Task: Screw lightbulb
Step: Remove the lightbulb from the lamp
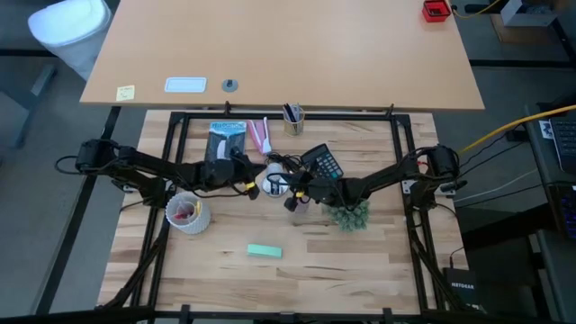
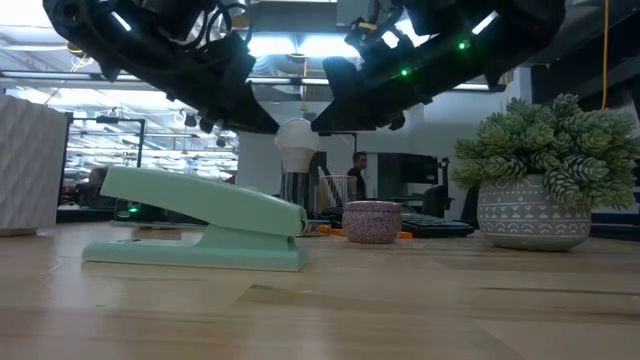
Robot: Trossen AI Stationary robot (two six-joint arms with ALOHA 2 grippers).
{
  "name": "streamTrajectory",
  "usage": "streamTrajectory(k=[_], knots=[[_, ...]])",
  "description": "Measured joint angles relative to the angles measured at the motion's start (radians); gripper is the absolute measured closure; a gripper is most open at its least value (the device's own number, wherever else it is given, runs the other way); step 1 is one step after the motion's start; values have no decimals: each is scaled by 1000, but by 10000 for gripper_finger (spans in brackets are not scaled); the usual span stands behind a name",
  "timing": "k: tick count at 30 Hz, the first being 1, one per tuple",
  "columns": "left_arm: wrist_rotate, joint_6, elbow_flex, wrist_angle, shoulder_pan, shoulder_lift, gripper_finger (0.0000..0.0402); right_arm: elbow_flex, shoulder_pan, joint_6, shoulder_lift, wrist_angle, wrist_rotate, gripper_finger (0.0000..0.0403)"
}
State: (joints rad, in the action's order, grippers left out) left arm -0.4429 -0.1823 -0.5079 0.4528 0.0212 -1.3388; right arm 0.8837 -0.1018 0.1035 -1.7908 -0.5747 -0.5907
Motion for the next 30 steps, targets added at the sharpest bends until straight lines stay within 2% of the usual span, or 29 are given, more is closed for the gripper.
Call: streamTrajectory(k=[9,12,19,26,30], knots=[[15,-42,0,-11,-44,2,402,-2,25,-2,0,6,-24,391],[42,-51,-1,-10,-59,-1,401,-1,36,-2,0,-2,-5,391],[27,-46,0,18,-82,-2,401,-1,60,-12,0,-4,17,391],[2,69,0,206,-79,0,401,0,34,-87,57,-4,-10,391],[-91,143,-1,260,-71,1,401,0,-5,-88,100,-1,4,391]])
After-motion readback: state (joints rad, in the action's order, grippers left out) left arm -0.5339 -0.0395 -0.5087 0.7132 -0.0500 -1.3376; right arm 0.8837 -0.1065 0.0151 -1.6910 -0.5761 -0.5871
